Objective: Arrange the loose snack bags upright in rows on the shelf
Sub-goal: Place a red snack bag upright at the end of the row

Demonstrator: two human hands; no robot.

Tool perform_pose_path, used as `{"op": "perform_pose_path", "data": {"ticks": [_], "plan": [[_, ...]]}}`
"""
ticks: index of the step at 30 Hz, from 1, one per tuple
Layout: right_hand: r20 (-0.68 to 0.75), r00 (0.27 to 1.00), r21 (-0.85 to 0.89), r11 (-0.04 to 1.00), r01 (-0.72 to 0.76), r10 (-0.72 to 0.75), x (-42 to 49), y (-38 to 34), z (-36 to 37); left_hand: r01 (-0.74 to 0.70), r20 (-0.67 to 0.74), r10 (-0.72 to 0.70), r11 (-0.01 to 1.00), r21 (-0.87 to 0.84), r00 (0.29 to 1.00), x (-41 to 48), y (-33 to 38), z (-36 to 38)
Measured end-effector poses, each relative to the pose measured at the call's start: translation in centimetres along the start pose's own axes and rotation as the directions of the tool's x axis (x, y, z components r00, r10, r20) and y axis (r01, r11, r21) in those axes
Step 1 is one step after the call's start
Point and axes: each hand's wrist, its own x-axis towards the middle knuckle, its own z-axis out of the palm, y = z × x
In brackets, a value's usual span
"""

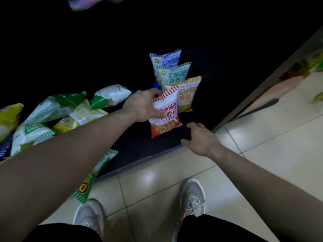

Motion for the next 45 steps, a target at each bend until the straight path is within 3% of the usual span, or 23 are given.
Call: {"op": "perform_pose_path", "data": {"ticks": [6,11,18,24,27,32,36,45], "plan": [[0.001,0.998,-0.047,0.997,-0.055,0.055,-0.8,4.0,-0.4,-0.067,0.049,0.064,0.995,0.075,0.997,3.6,4.6,4.2],[0.026,0.998,-0.022,0.998,-0.054,0.054,-0.9,5.5,-0.1,-0.102,-0.029,0.108,0.982,0.160,0.994,4.6,6.4,6.7],[0.037,0.997,0.000,0.997,-0.073,0.073,-0.6,6.3,0.0,-0.118,-0.137,0.133,0.987,0.110,0.982,5.2,7.8,8.1],[0.052,0.996,0.002,0.997,-0.075,0.075,-0.6,5.8,0.2,-0.128,-0.146,0.162,0.968,0.213,0.976,5.0,8.4,9.5],[0.055,0.996,-0.003,0.997,-0.072,0.072,-0.8,5.2,0.2,-0.120,-0.168,0.176,0.947,0.298,0.970,5.0,8.5,9.6],[0.059,0.996,-0.011,0.998,-0.063,0.063,-0.9,4.1,-0.3,-0.176,-0.147,0.208,0.963,0.205,0.967,3.9,7.9,8.5],[0.065,0.998,-0.029,0.999,-0.024,0.025,-0.6,2.1,-0.6,-0.186,-0.142,0.231,0.944,0.274,0.963,2.2,5.7,5.5],[0.030,0.993,-0.144,0.983,0.113,-0.110,-0.8,-7.2,-3.8,0.109,-0.122,-0.067,0.916,0.387,0.990,-6.4,-4.4,-5.9]]}}
